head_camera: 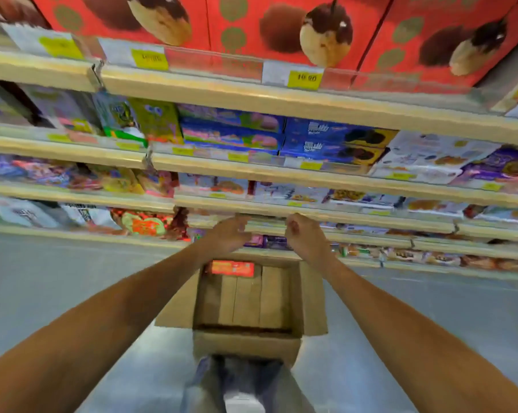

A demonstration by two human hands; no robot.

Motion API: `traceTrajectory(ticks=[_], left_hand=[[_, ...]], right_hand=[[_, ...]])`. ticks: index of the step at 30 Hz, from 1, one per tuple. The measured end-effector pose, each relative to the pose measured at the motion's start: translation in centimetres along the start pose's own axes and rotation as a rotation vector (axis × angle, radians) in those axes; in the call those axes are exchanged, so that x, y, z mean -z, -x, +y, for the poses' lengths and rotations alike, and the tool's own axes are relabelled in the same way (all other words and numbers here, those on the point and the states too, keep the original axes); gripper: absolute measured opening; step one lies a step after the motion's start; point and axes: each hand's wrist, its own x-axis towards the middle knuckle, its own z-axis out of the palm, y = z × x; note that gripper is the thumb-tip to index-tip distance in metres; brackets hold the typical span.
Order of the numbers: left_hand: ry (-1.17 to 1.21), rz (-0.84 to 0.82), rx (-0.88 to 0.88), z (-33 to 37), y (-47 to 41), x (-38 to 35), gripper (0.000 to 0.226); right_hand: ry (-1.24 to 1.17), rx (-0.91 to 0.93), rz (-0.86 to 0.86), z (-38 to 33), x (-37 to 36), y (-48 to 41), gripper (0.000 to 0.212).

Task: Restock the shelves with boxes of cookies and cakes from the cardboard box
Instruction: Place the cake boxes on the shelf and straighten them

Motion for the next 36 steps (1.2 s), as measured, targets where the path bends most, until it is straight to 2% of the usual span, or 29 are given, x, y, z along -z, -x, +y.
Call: traceTrajectory(ticks=[1,2,3,5,9,14,21,25,27,29,34,36], left_hand=[[-0.053,-0.054,0.015,-2.3,-0.9,-1.2,0.022],[-0.051,-0.108,0.088,-4.1,-1.5,-2.2,0.030],[-0.129,-0.074,0.155,-6.4,-2.3,-3.1,0.039],[-0.237,0.002,0.161,-8.8,-2.6,-4.4,0.039],[-0.374,-0.040,0.147,-15.1,-5.9,-8.3,0.045],[-0.386,-0.025,0.200,-22.7,-12.6,-14.1,0.060],[-0.349,0.021,0.233,-33.2,-22.0,-20.2,0.061],[-0.345,0.084,0.203,-37.8,-26.9,-23.1,0.070],[-0.393,0.083,0.187,-39.7,-29.9,-24.4,0.074],[-0.472,0.080,0.151,-41.7,-33.0,-25.7,0.080],[-0.748,0.056,0.086,-45.6,-38.6,-27.0,0.086],[-0.758,0.078,0.098,-47.0,-40.1,-27.1,0.085]], right_hand=[[0.018,-0.006,-0.036,0.6,-1.5,-0.2,0.015],[0.023,-0.009,-0.090,1.2,-3.0,-0.3,0.016],[0.021,-0.020,-0.153,2.2,-5.0,-0.6,0.018],[0.064,-0.049,-0.263,2.9,-7.0,-0.4,0.022],[0.102,-0.118,-0.384,5.6,-13.7,-2.5,0.030],[0.221,-0.156,-0.493,11.6,-23.7,-5.7,0.048],[0.241,-0.233,-0.425,21.4,-35.3,-11.6,0.042],[0.150,-0.219,-0.362,26.4,-40.8,-15.4,0.055],[0.151,-0.205,-0.328,28.7,-43.2,-17.6,0.055],[0.232,-0.171,-0.302,30.8,-45.6,-19.9,0.057],[0.435,0.019,-0.318,34.0,-49.2,-24.1,0.081],[0.494,0.050,-0.301,34.9,-50.4,-25.3,0.085]])
